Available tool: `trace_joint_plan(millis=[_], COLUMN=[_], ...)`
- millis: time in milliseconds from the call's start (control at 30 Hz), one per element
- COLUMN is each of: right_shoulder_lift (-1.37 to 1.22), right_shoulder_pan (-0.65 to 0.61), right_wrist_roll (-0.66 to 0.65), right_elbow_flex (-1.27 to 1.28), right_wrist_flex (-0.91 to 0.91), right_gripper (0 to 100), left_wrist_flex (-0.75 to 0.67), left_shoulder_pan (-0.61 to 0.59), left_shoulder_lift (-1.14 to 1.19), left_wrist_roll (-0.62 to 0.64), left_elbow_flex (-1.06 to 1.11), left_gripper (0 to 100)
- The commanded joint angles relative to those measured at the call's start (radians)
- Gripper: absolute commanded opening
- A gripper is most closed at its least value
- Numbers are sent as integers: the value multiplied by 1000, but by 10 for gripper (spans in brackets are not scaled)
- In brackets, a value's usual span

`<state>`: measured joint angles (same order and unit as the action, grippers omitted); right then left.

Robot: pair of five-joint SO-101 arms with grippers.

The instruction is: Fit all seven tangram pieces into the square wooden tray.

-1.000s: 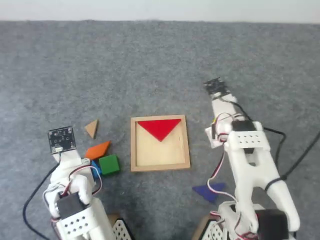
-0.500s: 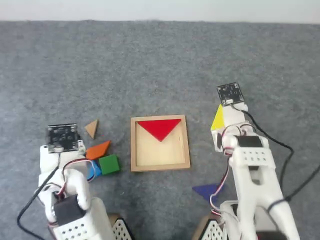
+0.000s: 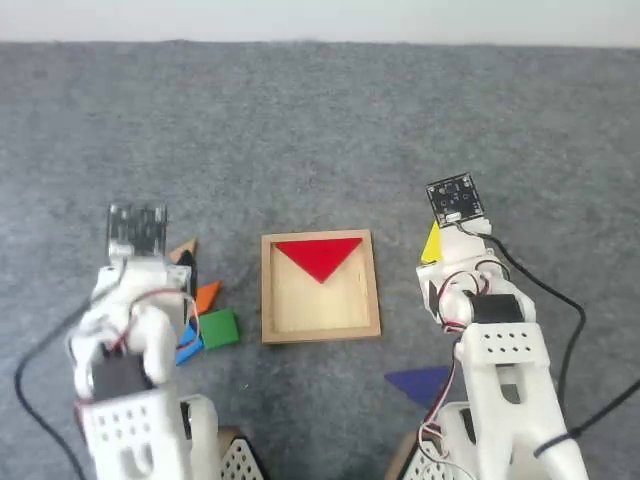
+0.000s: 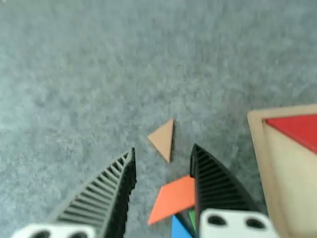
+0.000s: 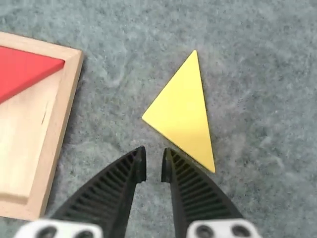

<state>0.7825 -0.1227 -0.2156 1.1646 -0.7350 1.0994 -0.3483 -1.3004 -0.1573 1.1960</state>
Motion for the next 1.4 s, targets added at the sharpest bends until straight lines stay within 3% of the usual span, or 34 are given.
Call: trace_joint_plan(millis=[0,267,467,667,933,1367], right_shoulder_lift=[38,38,38,38,38,39], right_shoulder_pan=[-10,-12,-12,-12,-12,-12], right_wrist_roll=[2,0,0,0,0,-25], right_elbow_flex=[-8,12,14,14,14,14], right_wrist_flex=[16,45,48,48,50,50], right_gripper=[65,65,65,65,65,65], left_wrist_flex=[3,8,3,8,-15,-127], left_shoulder_pan=[5,5,6,5,3,-37], left_shoulder_lift=[408,901,1128,1215,1333,1404], left_wrist_roll=[-3,12,183,8,-167,-107], left_elbow_flex=[-194,-444,-565,-696,-714,-717], left_gripper=[182,212,224,222,222,224])
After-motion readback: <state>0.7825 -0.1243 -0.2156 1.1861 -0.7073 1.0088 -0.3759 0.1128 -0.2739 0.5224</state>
